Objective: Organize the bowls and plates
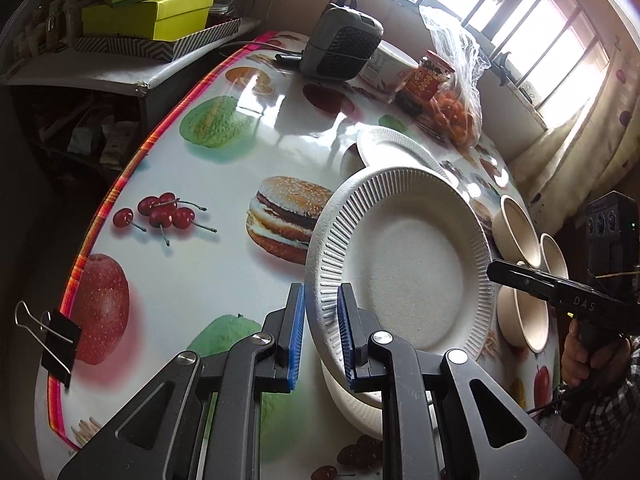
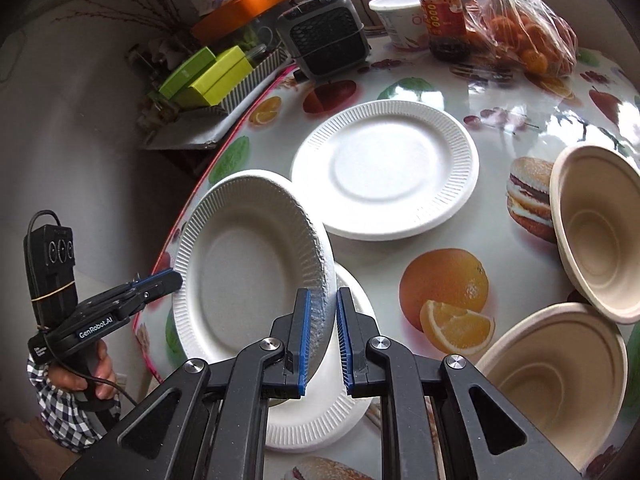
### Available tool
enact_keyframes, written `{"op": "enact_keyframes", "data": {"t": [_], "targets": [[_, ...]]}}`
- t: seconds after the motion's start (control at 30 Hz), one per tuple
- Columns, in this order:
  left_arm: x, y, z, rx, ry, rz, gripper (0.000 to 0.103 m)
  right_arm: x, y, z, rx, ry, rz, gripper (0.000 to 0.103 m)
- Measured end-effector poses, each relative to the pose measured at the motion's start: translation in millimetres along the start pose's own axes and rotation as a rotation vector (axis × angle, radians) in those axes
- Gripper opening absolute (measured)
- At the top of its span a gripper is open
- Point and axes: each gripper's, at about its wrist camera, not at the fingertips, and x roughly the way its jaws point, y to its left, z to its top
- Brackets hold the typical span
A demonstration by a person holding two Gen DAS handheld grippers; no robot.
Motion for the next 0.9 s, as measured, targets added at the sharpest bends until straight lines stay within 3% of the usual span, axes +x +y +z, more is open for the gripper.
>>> {"op": "enact_keyframes", "data": {"t": [0.27,0.9], "targets": [[11,-8,-17,0.012,0.055,-0.004,0.017,-2,-8,-22,0.013,0.036,-0.028,0.013],[19,-17,-23,0.051,0.096,0.026,0.017,3,-15,-41,0.031,0.065,-0.050,0.013]]}}
